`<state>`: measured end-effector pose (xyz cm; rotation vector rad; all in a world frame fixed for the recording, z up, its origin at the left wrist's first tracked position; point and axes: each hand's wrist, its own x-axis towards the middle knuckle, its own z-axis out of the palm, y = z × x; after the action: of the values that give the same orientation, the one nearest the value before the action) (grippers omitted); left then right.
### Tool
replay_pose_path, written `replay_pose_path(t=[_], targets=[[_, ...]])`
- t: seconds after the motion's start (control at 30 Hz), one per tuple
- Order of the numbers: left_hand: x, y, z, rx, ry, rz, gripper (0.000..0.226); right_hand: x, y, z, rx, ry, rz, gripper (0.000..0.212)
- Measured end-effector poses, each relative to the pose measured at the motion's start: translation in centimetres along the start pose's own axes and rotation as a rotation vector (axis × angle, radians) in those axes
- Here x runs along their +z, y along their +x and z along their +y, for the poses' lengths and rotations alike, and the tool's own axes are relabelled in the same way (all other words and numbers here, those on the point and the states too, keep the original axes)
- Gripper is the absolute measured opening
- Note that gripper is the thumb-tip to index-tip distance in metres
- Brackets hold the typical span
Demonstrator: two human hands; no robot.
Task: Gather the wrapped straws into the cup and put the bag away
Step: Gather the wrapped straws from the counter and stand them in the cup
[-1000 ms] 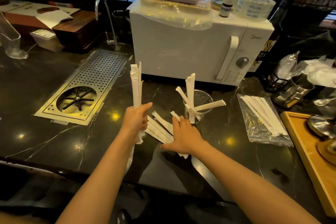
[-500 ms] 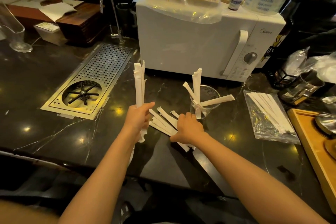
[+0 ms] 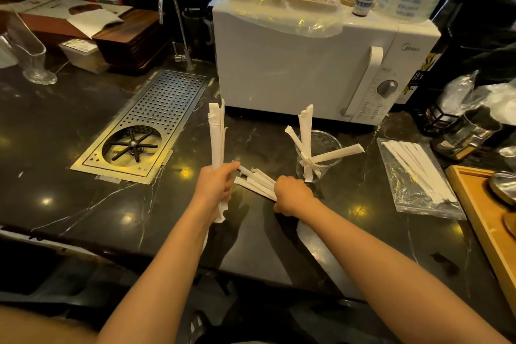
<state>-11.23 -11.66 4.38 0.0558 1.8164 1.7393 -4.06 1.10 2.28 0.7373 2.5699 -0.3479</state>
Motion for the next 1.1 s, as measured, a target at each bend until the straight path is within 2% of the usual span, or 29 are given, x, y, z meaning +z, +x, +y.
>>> replay_pose_path(t=[0.4, 0.6, 0.7, 0.83, 1.03, 1.1], targets=[[0.6, 0.4, -0.4, -0.007, -0.022, 0.004, 0.033, 0.4, -0.2, -0.1, -0.004, 0.015, 0.072, 0.036], [1.0, 0.6, -0.4, -0.019, -0.024, 0.004, 0.029, 1.1, -0.4, 0.8, -0.018, -0.068, 0.112, 0.031], [1.1, 0.8, -0.3, -0.019, -0.026, -0.005, 0.026, 0.8, -0.5, 1.0, -0.03, -0.033, 0.1, 0.031], [1.1, 0.9, 0.0, 0.01, -0.04, -0.02, 0.023, -0.8, -0.9, 0.9, -0.084, 0.151, 0.134, 0.023], [1.2, 0.9, 0.9, 0.027, -0.118, -0.043, 0.035, -5.0, -2.1, -1.1, -0.148, 0.715, 0.205, 0.024], [1.5, 0.6, 1.6, 0.063, -0.18, -0.086, 0.036, -5.7, -2.7, -1.8, -0.214, 0.817, 0.234, 0.027]])
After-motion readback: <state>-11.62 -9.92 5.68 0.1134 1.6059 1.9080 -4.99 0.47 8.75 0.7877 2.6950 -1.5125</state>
